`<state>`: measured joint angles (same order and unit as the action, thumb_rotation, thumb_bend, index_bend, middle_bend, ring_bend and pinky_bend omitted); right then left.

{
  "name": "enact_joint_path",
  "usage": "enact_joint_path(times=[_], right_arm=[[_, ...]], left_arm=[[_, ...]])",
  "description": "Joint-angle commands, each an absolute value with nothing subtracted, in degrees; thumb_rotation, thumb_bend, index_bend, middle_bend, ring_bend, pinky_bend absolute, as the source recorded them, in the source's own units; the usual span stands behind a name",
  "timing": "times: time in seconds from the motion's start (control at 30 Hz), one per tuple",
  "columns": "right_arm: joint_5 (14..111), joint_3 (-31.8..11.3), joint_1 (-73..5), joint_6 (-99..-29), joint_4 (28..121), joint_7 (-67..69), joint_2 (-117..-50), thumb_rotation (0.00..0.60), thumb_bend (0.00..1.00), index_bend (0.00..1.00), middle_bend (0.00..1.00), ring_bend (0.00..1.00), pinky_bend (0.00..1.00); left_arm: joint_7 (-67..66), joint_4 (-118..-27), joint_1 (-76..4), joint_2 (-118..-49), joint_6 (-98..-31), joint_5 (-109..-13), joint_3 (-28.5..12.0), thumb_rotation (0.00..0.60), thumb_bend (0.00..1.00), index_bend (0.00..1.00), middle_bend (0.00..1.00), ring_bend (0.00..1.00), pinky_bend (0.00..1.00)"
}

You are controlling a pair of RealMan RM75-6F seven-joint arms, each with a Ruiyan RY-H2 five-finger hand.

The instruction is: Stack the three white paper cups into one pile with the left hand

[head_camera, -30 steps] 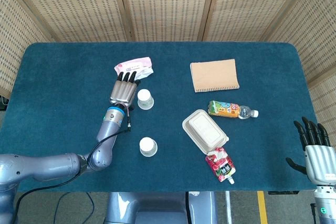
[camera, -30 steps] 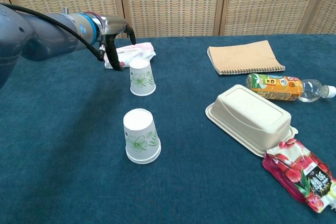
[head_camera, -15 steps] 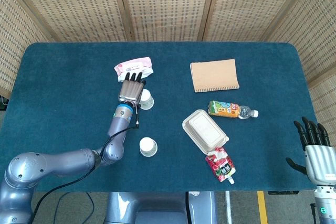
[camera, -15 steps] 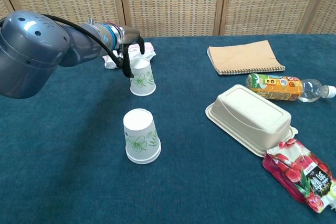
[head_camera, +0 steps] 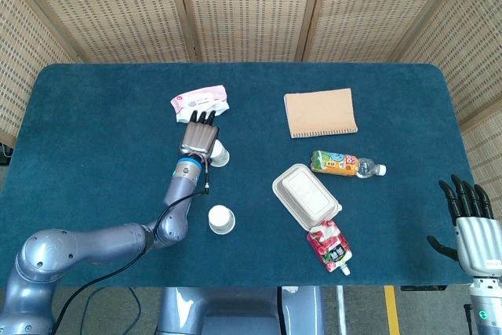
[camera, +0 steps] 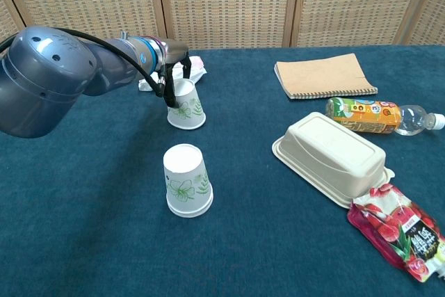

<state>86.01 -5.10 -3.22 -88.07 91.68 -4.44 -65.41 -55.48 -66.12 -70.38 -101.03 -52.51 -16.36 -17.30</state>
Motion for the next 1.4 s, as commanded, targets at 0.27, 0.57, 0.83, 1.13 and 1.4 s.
enact_joint_path(times=[0.27,0.57,0.83,1.13,1.4], right_arm=[[86.01,-5.1,-3.22,-88.07,91.68,-4.44,-65.41,0.6,0.05,0.0,0.0,0.0,0.0],[86.01,-5.1,-3.22,-88.06,91.68,-4.44,-65.41,0.6,0.06,0.0,0.0,0.0,0.0],[86.01,-5.1,-3.22,-88.06,91.68,-4.44,-65.41,0.6,0.05,0.0,0.0,0.0,0.0],[86.01,-5.1,-3.22,-88.06,91.68,-4.44,-65.41,0.6,0.05,0.0,0.0,0.0,0.0],[86.01,-5.1,-3.22,-88.06,91.68,-4.44,-65.41,0.6,0.05,0.0,0.0,0.0,0.0]], left_arm=[[-51.75,-88.32,-66.27,-87.19,-57.06,-23.06,-17.46,0.6,0.25,0.41,0.0,0.0,0.0],[-50.1,-111.74,-61.65,-72.13,-60.04,-29.31,-13.78,0.6,0.25,0.39,0.0,0.0,0.0],[-48.62,-119.68,-58.98,-68.64,-61.66,-35.33,-9.41,0.6,0.25,0.39,0.0,0.0,0.0],[-48.61,-123.39,-57.2,-68.13,-64.0,-40.46,-5.21,0.6,0.25,0.39,0.0,0.0,0.0],[-48.37,-124.5,-56.94,-69.0,-64.93,-42.78,-4.1,0.6,0.25,0.39,0.0,0.0,0.0]])
